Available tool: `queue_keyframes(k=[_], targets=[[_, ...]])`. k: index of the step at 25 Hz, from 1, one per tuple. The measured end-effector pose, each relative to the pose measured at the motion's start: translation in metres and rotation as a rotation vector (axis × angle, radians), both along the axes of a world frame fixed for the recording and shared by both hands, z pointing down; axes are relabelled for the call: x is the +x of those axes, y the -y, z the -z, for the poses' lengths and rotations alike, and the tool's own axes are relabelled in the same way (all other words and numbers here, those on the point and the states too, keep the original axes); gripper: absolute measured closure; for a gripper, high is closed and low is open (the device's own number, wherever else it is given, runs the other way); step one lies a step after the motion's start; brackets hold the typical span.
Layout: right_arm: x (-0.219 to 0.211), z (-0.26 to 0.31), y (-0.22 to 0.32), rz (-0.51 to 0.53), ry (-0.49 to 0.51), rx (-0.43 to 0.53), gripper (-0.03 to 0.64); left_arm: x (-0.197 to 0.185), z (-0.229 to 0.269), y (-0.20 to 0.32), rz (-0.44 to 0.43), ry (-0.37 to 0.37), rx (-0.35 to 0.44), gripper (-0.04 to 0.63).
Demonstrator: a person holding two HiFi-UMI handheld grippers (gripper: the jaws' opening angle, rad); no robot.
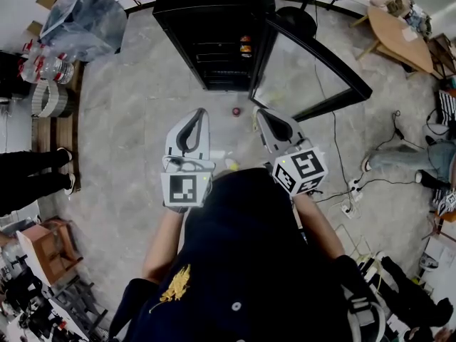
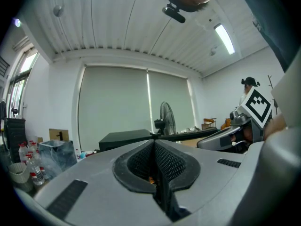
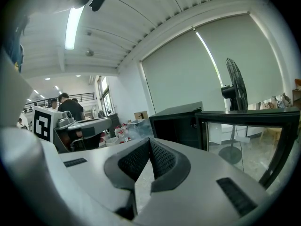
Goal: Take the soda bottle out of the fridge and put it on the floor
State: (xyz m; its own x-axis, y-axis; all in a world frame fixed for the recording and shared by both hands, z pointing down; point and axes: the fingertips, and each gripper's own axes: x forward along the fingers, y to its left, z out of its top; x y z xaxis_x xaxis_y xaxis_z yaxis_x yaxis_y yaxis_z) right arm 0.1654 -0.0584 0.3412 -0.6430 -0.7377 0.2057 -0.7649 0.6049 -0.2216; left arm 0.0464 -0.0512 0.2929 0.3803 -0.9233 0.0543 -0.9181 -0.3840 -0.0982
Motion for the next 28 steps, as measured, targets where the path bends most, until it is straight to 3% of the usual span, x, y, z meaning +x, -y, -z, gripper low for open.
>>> queue_keyframes(k=[28], targets=[[0.014,0.005,-0.006,-0.039,-0.034,0.035,0.623,-0.007,-0.003,-0.012,0.037,-0.011,0.003,0.577]])
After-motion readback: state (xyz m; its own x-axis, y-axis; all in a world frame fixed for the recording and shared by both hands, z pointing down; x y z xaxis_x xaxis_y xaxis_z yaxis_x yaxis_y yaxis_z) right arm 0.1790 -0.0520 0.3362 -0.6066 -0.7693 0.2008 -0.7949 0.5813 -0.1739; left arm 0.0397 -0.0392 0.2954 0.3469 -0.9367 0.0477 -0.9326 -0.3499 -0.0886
